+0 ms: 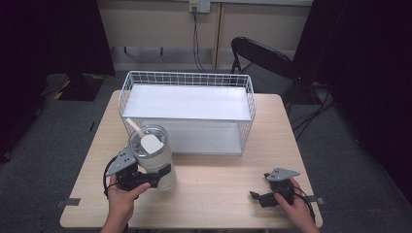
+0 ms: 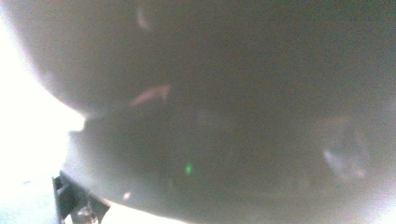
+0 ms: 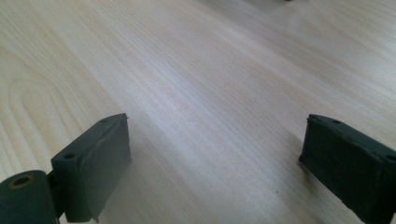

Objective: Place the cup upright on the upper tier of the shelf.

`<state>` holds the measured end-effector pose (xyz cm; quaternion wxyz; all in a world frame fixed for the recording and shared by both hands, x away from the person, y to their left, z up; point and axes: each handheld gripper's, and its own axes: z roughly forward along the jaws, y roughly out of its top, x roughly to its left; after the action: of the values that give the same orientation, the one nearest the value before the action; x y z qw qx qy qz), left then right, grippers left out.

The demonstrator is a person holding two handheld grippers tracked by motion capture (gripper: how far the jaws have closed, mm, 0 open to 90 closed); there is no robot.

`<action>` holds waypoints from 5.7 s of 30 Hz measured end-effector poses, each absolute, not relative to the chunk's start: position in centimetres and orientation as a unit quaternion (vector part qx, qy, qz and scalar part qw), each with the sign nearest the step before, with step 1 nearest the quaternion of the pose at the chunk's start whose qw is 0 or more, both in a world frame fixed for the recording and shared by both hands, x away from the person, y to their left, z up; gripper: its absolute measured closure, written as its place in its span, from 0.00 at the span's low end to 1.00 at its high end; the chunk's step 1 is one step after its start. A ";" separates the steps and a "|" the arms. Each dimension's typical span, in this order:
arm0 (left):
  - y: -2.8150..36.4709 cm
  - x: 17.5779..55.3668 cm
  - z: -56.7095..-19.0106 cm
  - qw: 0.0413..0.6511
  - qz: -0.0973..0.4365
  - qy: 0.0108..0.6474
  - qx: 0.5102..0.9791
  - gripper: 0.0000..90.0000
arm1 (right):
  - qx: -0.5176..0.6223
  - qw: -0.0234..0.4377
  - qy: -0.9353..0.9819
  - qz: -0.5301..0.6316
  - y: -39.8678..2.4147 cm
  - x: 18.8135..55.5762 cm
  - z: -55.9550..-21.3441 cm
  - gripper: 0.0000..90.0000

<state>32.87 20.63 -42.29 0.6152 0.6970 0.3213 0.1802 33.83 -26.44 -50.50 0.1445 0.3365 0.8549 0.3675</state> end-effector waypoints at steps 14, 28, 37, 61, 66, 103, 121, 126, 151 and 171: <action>20.4 33.3 -41.0 0.612 0.194 0.314 0.699 0.11 | 0.337 0.145 0.855 0.367 -26.4 33.8 -50.5 0.09; 20.4 34.1 -38.9 0.609 0.192 0.320 0.700 0.11 | 0.337 0.145 0.854 0.367 -26.4 33.8 -50.5 0.09; 20.3 34.5 -37.5 0.611 0.189 0.327 0.696 0.11 | 0.337 0.145 0.855 0.367 -26.4 33.8 -50.5 0.09; 20.2 35.3 -34.3 0.610 0.176 0.327 0.701 0.11 | 0.338 0.145 0.855 0.367 -26.4 33.8 -50.5 0.08; 20.0 35.3 -33.6 0.607 0.172 0.326 0.705 0.11 | 0.337 0.145 0.855 0.367 -26.4 33.8 -50.5 0.08; 19.7 36.1 -28.7 0.594 0.170 0.319 0.719 0.11 | 0.334 0.143 0.856 0.369 -26.4 34.0 -50.5 0.08; 20.5 37.3 -26.1 0.595 0.176 0.317 0.717 0.11 | 0.335 0.143 0.855 0.369 -26.4 34.0 -50.5 0.08; 20.6 37.9 -25.4 0.598 0.178 0.317 0.714 0.11 | 0.334 0.144 0.855 0.369 -26.4 34.0 -50.5 0.08; 20.7 39.8 -21.8 0.603 0.185 0.311 0.711 0.11 | 0.334 0.143 0.856 0.368 -26.4 34.0 -50.5 0.08; 20.6 42.2 -20.7 0.600 0.203 0.323 0.703 0.11 | 0.335 0.144 0.855 0.369 -26.4 33.9 -50.5 0.09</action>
<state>42.19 20.61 -20.71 0.5996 0.7034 0.3229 0.2035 33.90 -26.43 -50.50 0.1441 0.3348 0.8551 0.3687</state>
